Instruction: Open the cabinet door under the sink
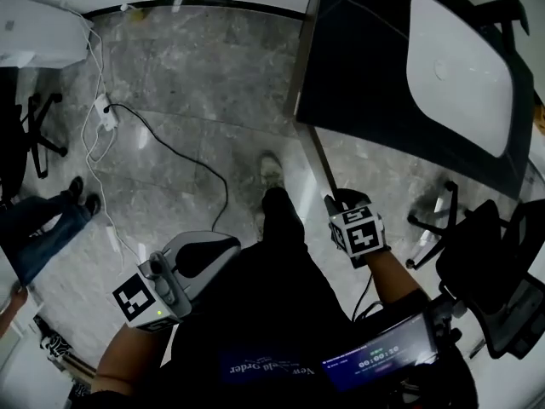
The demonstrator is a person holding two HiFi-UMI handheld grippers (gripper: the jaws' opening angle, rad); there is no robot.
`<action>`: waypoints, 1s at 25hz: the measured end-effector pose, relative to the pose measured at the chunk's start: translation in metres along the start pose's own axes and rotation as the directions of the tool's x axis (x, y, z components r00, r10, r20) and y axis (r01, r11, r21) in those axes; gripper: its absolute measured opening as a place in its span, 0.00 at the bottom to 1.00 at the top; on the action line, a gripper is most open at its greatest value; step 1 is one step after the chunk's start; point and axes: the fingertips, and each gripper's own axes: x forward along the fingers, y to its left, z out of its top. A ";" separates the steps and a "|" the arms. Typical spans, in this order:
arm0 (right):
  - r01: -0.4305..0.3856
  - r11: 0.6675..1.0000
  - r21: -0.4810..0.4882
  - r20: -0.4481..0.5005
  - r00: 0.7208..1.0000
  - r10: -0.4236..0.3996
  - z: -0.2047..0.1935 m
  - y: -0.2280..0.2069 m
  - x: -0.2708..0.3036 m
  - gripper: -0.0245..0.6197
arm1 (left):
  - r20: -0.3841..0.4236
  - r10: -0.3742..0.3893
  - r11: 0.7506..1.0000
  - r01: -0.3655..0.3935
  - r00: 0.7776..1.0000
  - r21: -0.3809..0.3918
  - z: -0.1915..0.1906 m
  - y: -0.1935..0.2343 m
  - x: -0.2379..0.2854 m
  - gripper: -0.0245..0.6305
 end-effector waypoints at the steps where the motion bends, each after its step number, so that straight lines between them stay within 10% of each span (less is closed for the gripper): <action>1: -0.006 1.000 0.001 -0.008 1.000 0.006 -0.001 0.002 0.000 0.19 | -0.007 -0.001 1.000 0.001 1.000 0.004 0.011 0.007 0.007 0.04; 12: 0.011 0.999 0.034 -0.056 0.998 -0.009 0.002 0.010 0.004 0.19 | -0.102 -0.142 0.987 0.149 0.985 0.064 0.076 0.054 0.072 0.04; 25: 0.062 0.940 0.334 0.025 0.997 -0.075 0.008 0.057 0.023 0.19 | -0.329 -0.379 0.909 0.414 0.865 0.042 0.089 0.098 0.038 0.04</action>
